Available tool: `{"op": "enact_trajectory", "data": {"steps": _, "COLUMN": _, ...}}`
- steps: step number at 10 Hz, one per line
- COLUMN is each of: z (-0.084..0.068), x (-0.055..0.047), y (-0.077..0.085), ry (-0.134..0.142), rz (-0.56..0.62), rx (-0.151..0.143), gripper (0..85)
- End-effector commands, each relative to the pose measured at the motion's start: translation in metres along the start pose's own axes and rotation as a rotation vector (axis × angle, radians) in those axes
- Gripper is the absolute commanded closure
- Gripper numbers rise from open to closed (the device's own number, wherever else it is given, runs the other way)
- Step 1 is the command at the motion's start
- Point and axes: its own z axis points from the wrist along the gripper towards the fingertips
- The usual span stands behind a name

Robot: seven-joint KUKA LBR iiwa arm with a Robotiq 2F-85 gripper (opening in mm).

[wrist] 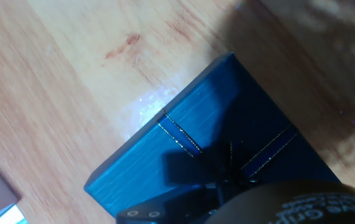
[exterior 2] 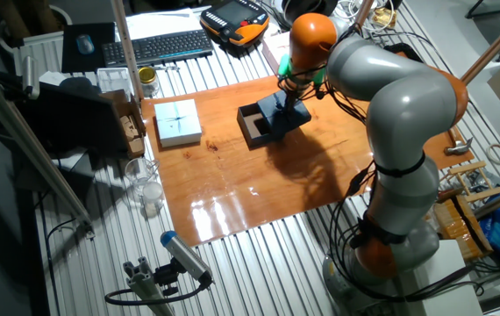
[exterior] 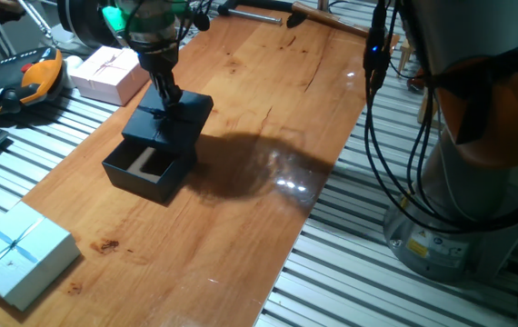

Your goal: Cover the box

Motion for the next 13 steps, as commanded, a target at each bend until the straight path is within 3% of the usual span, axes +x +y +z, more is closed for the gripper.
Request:
{"op": "enact_trajectory", "data": {"steps": 1, "z": 0.000, "x": 0.000, "y": 0.000, "ry": 0.026, "rz": 0.015, "rx": 0.001, "gripper": 85.0}}
{"op": "enact_trajectory", "data": {"steps": 2, "z": 0.000, "x": 0.000, "y": 0.000, "ry": 0.031, "rz": 0.051, "rx": 0.010, "gripper": 85.0}}
{"op": "enact_trajectory", "data": {"steps": 4, "z": 0.000, "x": 0.000, "y": 0.000, "ry": 0.009, "rz": 0.090, "rx": 0.024, "gripper": 85.0}}
{"op": "enact_trajectory", "data": {"steps": 6, "z": 0.000, "x": 0.001, "y": -0.001, "ry": 0.008, "rz": 0.110, "rx": 0.031, "gripper": 85.0}}
{"op": "enact_trajectory", "data": {"steps": 13, "z": 0.003, "x": 0.030, "y": -0.022, "ry": 0.018, "rz": 0.150, "rx": 0.052, "gripper": 85.0}}
